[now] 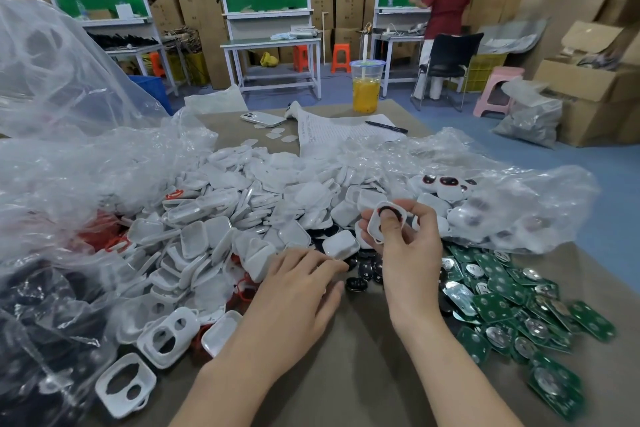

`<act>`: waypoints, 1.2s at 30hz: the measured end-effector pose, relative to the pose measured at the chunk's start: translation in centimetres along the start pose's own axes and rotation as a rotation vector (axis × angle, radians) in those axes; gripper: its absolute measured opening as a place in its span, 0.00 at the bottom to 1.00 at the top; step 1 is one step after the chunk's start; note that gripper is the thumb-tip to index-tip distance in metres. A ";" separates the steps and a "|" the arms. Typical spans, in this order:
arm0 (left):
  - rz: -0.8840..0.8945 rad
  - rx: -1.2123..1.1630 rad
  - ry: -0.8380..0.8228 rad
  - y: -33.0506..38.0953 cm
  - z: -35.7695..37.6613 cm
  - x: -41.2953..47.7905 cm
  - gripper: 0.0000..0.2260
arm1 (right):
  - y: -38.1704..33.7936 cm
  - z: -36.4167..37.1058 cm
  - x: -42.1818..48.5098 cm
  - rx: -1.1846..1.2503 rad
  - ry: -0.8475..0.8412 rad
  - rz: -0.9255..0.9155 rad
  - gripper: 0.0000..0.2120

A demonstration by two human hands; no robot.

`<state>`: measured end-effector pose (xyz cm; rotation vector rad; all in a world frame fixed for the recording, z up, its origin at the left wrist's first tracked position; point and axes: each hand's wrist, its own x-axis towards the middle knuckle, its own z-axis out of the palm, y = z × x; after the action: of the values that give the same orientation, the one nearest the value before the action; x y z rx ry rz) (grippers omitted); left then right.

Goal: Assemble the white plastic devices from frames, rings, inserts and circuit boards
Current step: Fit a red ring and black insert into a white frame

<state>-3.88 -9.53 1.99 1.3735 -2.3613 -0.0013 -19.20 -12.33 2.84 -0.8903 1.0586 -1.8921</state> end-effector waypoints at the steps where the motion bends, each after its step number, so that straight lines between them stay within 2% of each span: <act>1: 0.017 -0.003 -0.010 0.1 0.0 0.0 0.18 | -0.1 -0.1 0.1 0.007 0.006 0.001 0.05; 4: 0.025 -0.043 0.001 0.0 -0.6 -0.1 0.15 | -0.2 -0.1 0.2 0.016 0.010 -0.002 0.06; 6: -0.045 -0.112 0.063 -0.4 -1.4 -0.4 0.12 | -0.2 0.0 -0.1 -0.017 -0.033 0.005 0.07; 10: -0.316 -0.304 0.314 -1.3 -3.4 -2.4 0.12 | 0.2 0.6 -1.3 -0.183 -0.279 0.101 0.08; 12: -0.352 -0.250 0.358 -1.7 -4.2 -4.2 0.11 | 0.3 0.7 -1.7 -0.192 -0.398 0.136 0.08; 15: -0.317 -0.093 0.269 -1.9 -4.0 -6.7 0.07 | 0.1 0.8 -1.7 -0.183 -0.441 0.135 0.06; 18: -0.303 0.040 0.127 -1.6 -3.1 -8.0 0.17 | 0.1 0.7 -1.8 -0.199 -0.435 0.138 0.06; 21: -0.258 0.056 0.151 -1.4 -2.5 -7.7 0.16 | 0.2 0.6 -1.8 -0.202 -0.425 0.141 0.06; 25: -0.096 -0.002 0.168 -0.8 -1.9 -7.4 0.12 | 0.3 0.5 -1.8 -0.236 -0.415 0.135 0.06; 29: -0.181 -0.050 0.248 -1.3 -2.3 -7.0 0.13 | 0.5 0.5 -1.6 -0.220 -0.399 0.137 0.05; 33: -0.173 0.123 0.134 -1.9 -2.4 -6.3 0.18 | 0.7 0.6 -1.4 -0.204 -0.367 0.146 0.06; 36: -0.134 0.182 0.096 -2.2 -2.2 -5.5 0.17 | 0.8 0.5 -1.3 -0.242 -0.302 0.132 0.08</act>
<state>1.06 -5.60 1.66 1.5771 -2.2312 0.2414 -17.96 -11.65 2.09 -1.1715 1.1416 -1.4846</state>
